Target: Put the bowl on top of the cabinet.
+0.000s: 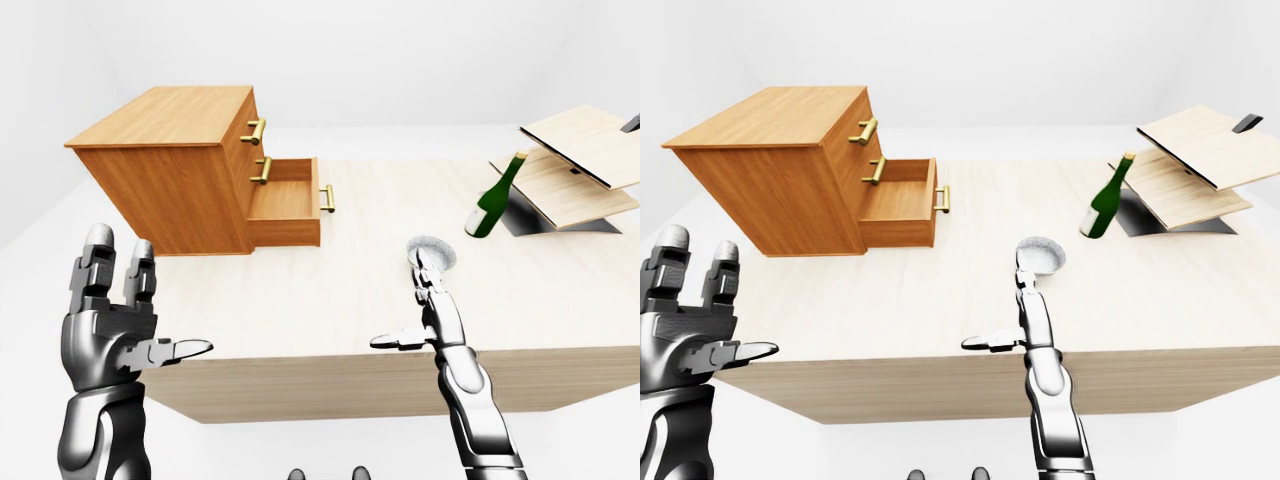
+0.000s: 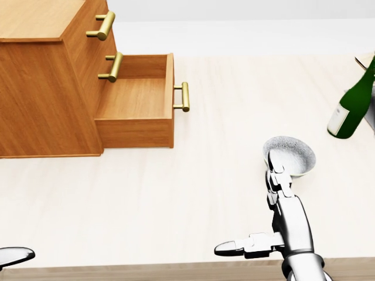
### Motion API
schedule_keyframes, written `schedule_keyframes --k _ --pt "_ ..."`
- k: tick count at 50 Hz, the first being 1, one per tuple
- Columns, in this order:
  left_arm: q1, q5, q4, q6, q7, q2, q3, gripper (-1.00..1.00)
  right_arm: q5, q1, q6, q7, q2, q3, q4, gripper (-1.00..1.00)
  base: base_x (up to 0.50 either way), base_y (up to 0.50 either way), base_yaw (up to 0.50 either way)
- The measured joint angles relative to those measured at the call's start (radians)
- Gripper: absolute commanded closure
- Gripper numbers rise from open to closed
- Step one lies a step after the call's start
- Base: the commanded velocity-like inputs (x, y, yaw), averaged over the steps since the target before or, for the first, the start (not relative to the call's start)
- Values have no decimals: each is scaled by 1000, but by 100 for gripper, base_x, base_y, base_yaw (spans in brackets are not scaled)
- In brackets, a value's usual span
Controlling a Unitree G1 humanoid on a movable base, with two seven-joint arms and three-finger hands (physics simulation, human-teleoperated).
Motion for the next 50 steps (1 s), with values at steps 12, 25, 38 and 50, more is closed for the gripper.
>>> schedule_keyframes --k 12,25,38,50 --pt "-1 0 -3 0 1 1 2 -100 9 -5 0 -5 0 -5 7 -100 0 46 0" --pt "3 2 -2 0 1 3 4 -100 49 -1 12 -7 6 -11 0 -100 13 0 0" --pt "1 5 -2 0 -1 0 0 -100 49 12 2 5 3 -9 -30 -100 50 0 0" --pt "-5 5 -3 0 -1 -1 -1 -100 39 3 -6 6 2 -7 -24 -100 50 0 0"
